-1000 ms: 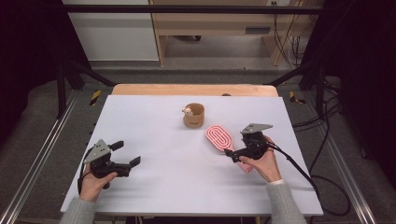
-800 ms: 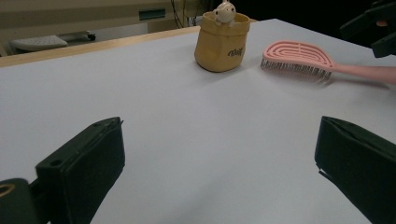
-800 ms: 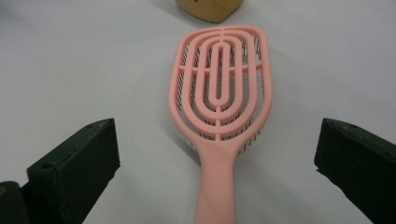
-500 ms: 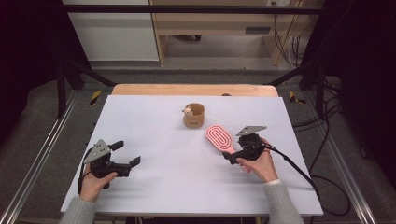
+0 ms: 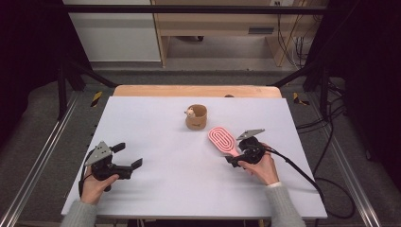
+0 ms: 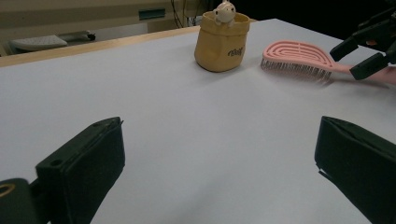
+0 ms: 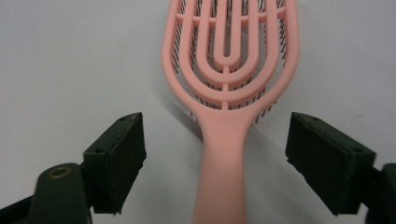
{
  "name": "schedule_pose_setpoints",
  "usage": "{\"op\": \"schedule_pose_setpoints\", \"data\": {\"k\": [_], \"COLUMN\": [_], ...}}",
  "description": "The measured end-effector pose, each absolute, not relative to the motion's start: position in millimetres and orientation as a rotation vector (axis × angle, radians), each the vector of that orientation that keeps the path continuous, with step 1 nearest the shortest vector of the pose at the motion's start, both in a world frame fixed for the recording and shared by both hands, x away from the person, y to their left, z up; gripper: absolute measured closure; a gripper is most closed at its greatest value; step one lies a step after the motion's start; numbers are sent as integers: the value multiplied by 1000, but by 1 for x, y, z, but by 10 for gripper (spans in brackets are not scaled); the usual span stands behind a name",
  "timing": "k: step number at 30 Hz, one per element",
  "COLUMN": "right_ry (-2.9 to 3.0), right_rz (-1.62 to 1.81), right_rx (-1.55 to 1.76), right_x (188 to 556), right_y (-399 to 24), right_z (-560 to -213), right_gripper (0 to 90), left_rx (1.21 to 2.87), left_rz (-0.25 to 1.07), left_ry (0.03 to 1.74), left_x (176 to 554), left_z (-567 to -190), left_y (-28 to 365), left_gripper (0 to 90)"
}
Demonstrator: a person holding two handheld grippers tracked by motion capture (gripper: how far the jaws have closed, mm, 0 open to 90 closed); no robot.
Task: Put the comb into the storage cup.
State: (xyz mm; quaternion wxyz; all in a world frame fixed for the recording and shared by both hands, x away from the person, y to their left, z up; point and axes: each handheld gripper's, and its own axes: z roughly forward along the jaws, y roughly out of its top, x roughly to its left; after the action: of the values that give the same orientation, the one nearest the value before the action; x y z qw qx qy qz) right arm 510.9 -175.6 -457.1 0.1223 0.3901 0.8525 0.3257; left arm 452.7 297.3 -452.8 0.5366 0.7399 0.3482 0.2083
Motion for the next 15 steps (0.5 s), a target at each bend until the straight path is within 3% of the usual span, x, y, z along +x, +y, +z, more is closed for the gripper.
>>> {"op": "schedule_pose_setpoints", "data": {"k": [15], "right_ry": [2520], "right_rz": [900], "right_rx": [1130], "right_x": [514], "right_y": [-175], "right_z": [-462], "right_gripper": [471], "left_rx": [1762], "left_rz": [495], "left_ry": [830], "left_x": [453], "left_z": [-453], "left_y": [297], "left_gripper": [15]}}
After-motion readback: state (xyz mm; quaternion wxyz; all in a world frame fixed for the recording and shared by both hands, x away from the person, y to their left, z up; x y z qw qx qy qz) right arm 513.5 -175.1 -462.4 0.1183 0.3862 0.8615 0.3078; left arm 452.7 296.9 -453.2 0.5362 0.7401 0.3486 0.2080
